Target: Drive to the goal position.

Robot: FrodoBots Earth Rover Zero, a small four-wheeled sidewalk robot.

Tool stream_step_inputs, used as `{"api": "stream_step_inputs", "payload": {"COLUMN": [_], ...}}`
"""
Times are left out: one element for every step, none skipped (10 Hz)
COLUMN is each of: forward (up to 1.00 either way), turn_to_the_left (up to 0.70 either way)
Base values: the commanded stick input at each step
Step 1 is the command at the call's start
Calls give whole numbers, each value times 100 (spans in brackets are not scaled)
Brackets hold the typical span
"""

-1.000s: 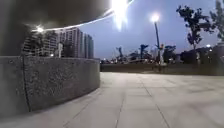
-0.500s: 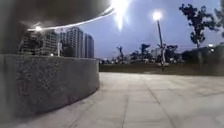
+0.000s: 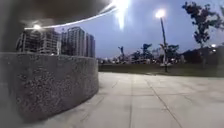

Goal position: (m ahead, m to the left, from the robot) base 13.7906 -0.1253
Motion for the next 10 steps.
{"api": "stream_step_inputs", "payload": {"forward": [70, 70, 70, 70, 70, 70, 70, 70, 70, 70], "turn_to_the_left": [-29, -35, -35, -35, -35, -35, -35, -35, -35, -35]}}
